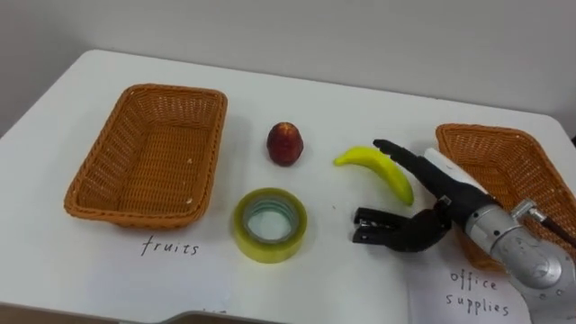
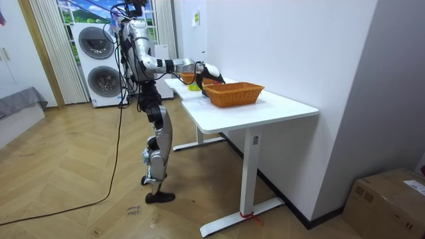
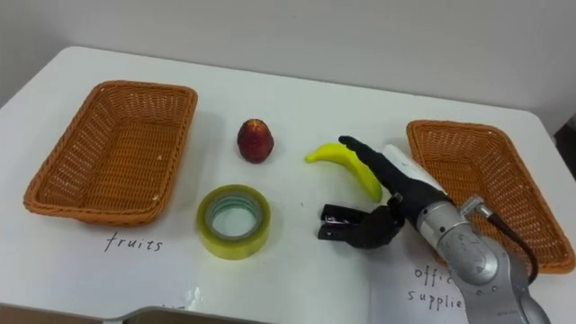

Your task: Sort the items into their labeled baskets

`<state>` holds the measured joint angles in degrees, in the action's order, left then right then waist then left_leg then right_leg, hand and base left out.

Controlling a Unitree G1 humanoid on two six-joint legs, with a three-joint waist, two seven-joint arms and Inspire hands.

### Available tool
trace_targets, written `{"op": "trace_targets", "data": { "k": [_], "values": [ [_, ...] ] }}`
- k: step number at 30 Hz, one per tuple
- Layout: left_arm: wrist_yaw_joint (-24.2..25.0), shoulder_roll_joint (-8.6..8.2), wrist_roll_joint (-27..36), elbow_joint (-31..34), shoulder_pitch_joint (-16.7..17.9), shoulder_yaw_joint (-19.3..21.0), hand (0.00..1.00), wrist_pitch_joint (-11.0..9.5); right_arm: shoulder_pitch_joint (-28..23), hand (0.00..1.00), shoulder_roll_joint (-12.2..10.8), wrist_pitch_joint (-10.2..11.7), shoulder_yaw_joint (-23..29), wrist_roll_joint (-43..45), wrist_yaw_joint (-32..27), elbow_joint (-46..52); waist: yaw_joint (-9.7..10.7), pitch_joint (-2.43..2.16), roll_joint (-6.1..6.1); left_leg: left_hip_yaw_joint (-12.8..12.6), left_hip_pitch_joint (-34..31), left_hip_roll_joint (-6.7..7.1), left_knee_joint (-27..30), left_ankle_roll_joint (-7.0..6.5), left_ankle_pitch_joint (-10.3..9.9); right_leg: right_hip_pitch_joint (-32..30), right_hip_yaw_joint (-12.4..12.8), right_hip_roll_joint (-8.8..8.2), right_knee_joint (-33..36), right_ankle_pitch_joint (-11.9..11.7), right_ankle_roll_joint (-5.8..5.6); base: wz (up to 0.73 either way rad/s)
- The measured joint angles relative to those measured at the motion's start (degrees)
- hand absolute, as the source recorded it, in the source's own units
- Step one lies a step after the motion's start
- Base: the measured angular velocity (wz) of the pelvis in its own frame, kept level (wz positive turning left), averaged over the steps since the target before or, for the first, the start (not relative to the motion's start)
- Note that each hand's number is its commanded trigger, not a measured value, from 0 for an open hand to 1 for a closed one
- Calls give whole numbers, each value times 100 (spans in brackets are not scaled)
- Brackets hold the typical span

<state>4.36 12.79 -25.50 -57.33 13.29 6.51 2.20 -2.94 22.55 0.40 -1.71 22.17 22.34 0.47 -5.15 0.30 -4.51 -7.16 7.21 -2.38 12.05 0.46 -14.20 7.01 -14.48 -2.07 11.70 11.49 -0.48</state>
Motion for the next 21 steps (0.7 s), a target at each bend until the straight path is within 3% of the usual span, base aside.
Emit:
{"op": "trace_targets", "data": {
  "k": [21],
  "values": [
    [-41, 1, -1, 1, -11, -2, 0, -1, -1, 0, -25, -78, -213, 769, 80, -327, -41, -12, -16, 20, -68, -3, 31, -1, -1, -51, -7, -1, -2, -8, 10, 0]
  ]
}}
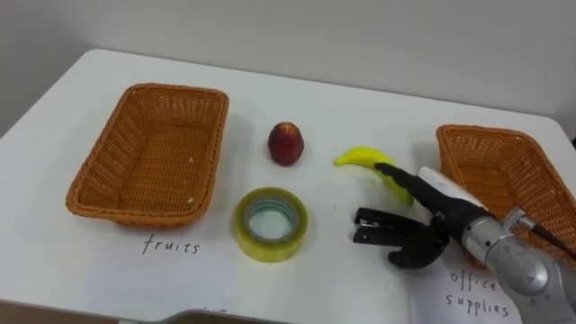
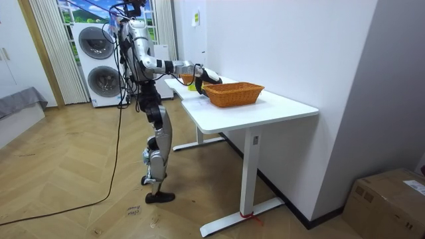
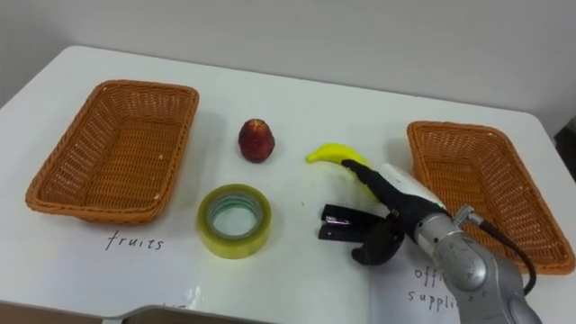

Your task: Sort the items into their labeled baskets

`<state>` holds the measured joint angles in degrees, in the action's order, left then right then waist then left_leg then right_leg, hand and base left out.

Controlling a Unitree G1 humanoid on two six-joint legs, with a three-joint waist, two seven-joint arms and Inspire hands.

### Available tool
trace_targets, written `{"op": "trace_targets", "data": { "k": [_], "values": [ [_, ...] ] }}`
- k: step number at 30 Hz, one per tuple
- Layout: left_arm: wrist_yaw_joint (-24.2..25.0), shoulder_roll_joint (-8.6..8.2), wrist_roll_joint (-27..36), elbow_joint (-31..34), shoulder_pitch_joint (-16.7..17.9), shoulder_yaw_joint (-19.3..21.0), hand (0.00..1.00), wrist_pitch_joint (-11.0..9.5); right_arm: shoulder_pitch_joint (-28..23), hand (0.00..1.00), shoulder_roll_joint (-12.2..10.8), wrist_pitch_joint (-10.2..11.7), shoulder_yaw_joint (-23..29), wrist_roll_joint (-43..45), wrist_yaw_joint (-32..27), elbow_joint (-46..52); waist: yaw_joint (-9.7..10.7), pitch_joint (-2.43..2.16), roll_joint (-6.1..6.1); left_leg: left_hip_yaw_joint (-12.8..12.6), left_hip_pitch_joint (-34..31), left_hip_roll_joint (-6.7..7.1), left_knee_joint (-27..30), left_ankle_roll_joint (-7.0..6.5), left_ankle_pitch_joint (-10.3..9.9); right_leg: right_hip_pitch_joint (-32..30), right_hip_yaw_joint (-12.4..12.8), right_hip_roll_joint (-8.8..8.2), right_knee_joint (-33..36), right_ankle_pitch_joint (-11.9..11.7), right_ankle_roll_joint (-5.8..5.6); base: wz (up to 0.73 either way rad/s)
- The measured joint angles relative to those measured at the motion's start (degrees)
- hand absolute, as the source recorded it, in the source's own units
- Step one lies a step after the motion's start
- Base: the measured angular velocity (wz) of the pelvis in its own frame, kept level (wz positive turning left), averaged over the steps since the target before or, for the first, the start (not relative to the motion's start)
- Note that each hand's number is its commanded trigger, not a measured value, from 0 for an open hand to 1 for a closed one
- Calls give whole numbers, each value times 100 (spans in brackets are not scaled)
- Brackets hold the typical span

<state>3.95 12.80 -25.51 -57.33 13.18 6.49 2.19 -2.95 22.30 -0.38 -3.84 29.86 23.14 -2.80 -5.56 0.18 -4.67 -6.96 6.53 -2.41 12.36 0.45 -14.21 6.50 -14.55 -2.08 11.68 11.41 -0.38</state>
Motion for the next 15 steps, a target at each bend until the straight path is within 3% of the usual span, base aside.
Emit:
{"op": "trace_targets", "data": {
  "k": [15],
  "values": [
    [-295, 2, 0, 119, 18, -123, 0, 32, 27, 0, 0, -105, -162, 270, -14, 23, -97, 6, -22, 98, -8, 2, -26, 2, 0, 67, -117, 0, -4, 0, -1, 4]
  ]
}}
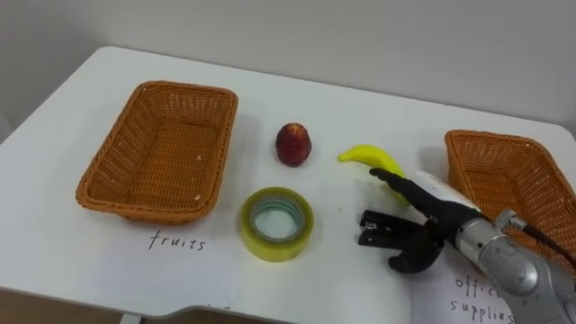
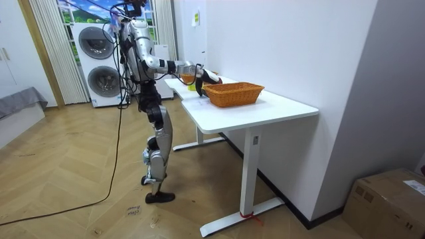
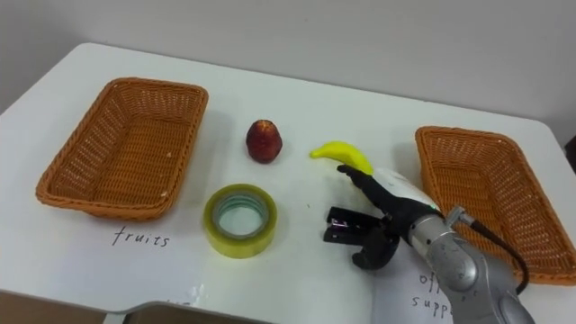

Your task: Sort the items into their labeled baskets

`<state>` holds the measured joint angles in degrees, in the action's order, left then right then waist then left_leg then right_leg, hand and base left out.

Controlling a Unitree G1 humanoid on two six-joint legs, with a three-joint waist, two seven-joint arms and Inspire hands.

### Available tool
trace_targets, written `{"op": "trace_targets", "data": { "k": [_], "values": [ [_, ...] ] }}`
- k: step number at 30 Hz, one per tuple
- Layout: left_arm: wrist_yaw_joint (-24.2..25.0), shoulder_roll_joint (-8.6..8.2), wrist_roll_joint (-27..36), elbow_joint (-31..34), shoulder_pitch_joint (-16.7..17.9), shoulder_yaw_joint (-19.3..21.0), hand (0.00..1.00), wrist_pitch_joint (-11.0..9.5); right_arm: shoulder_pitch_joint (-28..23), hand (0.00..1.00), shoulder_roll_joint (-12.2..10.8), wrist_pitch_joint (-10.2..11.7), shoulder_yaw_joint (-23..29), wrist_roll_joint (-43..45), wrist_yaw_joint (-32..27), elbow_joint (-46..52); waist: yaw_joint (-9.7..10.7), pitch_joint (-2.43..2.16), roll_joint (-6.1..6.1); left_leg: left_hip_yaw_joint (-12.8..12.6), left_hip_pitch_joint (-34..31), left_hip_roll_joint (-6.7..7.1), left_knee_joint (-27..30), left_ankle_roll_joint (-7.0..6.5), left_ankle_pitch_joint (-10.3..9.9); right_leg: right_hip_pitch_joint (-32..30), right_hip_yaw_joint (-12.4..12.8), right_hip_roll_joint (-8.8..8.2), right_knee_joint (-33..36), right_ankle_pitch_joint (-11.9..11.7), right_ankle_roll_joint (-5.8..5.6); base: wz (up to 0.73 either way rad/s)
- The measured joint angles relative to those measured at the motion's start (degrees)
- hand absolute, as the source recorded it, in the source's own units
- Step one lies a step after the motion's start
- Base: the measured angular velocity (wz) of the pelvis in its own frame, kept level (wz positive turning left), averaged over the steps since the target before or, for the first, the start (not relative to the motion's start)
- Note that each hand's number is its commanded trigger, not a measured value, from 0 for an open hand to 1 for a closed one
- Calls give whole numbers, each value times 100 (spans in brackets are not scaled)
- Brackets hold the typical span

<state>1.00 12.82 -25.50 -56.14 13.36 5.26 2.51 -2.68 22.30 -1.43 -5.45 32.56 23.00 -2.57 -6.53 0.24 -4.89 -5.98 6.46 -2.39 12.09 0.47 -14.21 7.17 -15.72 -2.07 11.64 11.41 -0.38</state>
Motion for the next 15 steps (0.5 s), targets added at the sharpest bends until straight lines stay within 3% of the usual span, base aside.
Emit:
{"op": "trace_targets", "data": {
  "k": [11, 15],
  "values": [
    [-40, -2, 5, -9, -3, -132, 0, 20, 45, 0, -30, -121, -31, 168, 2, 2, -125, 2, -45, 25, -10, 7, 26, 0, 0, 22, -27, -10, 1, 0, 0, 1],
    [-39, 4, 16, -18, -3, -229, 0, 128, 64, 0, -30, -134, -76, 174, 2, 3, -127, 5, -48, 73, -10, 9, 31, 0, 0, 47, -81, -13, 2, 0, 0, 7]
  ]
}}
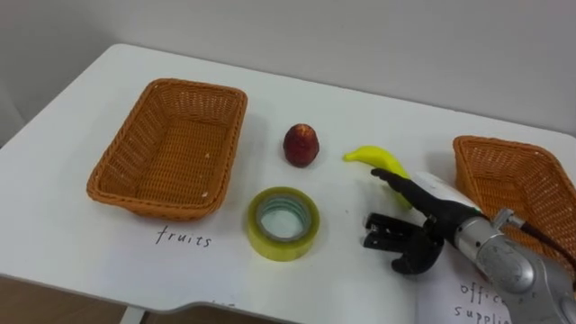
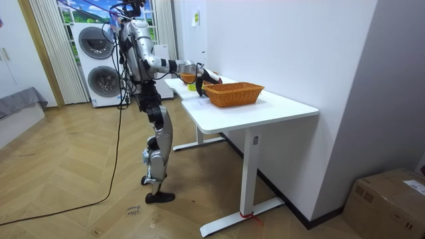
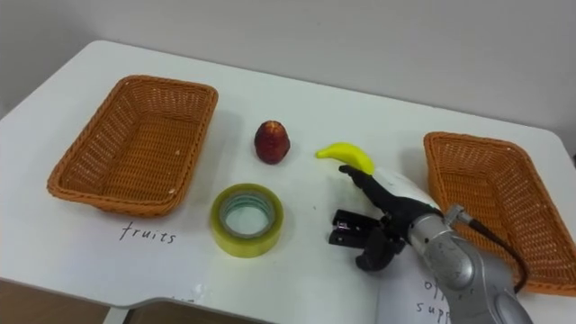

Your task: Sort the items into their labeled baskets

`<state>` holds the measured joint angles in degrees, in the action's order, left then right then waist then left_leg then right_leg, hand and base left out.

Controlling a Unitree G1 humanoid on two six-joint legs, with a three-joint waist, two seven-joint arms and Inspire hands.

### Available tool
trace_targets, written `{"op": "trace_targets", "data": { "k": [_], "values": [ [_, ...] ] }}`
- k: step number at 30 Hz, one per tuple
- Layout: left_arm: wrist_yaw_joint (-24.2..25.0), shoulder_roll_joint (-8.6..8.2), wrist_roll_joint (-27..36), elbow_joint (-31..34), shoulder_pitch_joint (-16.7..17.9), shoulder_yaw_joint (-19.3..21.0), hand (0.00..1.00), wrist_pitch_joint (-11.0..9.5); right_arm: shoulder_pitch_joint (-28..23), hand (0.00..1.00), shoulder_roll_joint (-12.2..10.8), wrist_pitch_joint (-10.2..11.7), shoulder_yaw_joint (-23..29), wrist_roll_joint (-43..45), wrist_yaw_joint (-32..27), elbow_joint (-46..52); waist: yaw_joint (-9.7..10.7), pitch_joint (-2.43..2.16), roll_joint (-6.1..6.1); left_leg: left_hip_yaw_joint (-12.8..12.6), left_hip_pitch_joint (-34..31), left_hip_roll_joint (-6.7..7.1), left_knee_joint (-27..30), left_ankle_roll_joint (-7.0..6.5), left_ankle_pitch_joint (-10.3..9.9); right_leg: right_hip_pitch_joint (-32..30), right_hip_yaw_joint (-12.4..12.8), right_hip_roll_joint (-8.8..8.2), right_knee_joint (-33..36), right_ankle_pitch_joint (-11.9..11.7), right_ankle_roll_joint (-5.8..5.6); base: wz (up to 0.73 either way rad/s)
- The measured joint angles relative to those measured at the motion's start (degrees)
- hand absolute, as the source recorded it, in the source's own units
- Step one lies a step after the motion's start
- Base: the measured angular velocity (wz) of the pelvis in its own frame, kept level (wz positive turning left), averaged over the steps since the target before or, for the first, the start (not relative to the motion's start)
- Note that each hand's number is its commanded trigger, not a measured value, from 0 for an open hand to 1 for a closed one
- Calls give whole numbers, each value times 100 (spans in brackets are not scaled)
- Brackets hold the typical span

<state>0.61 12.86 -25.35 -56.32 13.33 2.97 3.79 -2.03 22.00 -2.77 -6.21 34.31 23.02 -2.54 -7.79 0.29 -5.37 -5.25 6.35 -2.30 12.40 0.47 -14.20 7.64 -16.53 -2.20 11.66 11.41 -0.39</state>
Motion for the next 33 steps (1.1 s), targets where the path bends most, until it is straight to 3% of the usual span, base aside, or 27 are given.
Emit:
{"op": "trace_targets", "data": {
  "k": [7, 24, 33],
  "values": [
    [14, 6, -3, -25, 3, 7, 0, 9, 5, 0, 1, -96, -2, -5, 8, 2, -10, 19, -29, 61, -9, 7, 5, 3, 2, 25, -78, -8, -6, 1, -1, 5],
    [144, 71, 10, -23, -97, -146, 0, 142, 196, 0, 47, -251, -158, 88, 225, -137, 16, 16, -92, 125, -93, 6, 99, 3, -1, 5, -84, -5, -3, 0, 0, 0],
    [234, 132, -10, 8, -173, -144, 0, 258, 215, 0, 47, -487, -146, 105, 346, -164, 13, -2, -110, 173, -135, 12, 170, 1, -3, 8, -105, -7, 6, -3, 5, 2]
  ]
}}
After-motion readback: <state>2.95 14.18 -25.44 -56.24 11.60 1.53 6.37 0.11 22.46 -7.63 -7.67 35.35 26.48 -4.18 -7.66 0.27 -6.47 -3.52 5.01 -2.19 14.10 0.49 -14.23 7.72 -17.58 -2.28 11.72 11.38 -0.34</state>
